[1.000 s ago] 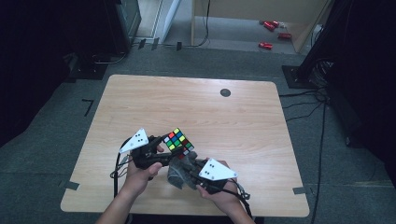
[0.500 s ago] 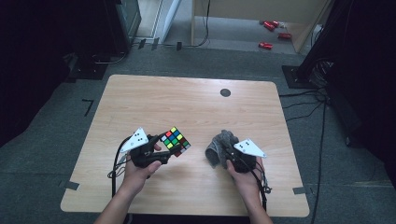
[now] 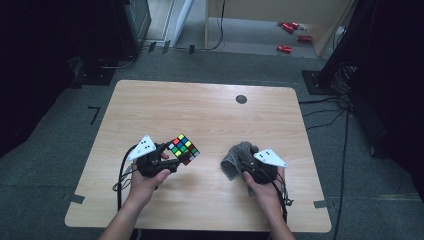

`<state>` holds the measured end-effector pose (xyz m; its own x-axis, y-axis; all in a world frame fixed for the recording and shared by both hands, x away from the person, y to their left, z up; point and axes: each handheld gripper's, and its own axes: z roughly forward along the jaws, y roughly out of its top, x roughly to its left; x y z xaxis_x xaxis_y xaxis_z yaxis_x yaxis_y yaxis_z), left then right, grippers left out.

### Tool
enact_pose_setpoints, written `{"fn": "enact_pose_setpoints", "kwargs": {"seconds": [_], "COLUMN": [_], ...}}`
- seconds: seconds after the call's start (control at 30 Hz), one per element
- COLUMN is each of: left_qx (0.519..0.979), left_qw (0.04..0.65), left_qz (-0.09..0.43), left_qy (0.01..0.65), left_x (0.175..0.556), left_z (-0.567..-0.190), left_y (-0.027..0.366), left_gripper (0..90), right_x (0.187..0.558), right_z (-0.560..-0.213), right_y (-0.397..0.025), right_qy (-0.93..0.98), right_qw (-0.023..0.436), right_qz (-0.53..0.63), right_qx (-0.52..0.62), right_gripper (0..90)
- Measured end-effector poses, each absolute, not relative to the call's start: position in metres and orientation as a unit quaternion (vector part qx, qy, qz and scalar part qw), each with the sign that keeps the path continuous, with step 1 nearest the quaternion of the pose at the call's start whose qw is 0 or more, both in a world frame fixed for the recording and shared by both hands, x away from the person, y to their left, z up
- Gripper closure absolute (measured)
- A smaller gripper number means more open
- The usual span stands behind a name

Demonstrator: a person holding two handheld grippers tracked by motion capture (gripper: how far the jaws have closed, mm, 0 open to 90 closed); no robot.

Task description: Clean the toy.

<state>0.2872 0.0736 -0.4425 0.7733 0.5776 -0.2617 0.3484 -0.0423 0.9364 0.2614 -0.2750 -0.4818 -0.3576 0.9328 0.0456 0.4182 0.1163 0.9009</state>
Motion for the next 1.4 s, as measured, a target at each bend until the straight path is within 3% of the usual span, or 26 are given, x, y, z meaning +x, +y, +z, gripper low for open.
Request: {"fn": "enact_pose_setpoints", "kwargs": {"seconds": [0.03,0.23,0.93,1.4], "left_qx": [0.716,0.717,0.718,0.724], "left_qw": [0.611,0.608,0.615,0.614], "left_qz": [0.094,0.092,0.066,0.039], "left_qy": [0.325,0.326,0.319,0.312], "left_x": [0.287,0.288,0.283,0.274], "left_z": [-0.443,-0.443,-0.442,-0.444], "left_y": [0.074,0.073,0.059,0.037], "left_gripper": [35.2,35.2,35.2,35.2], "right_x": [0.259,0.248,0.225,0.221], "right_z": [-0.474,-0.45,-0.443,-0.457], "right_y": [-0.275,-0.266,-0.198,-0.175], "right_qy": [0.686,0.681,0.731,0.749], "right_qw": [0.298,0.321,0.258,0.251], "right_qz": [0.454,0.48,0.535,0.518], "right_qx": [0.484,0.45,0.336,0.328], "right_gripper": [35.7,28.2,21.4,18.1]}}
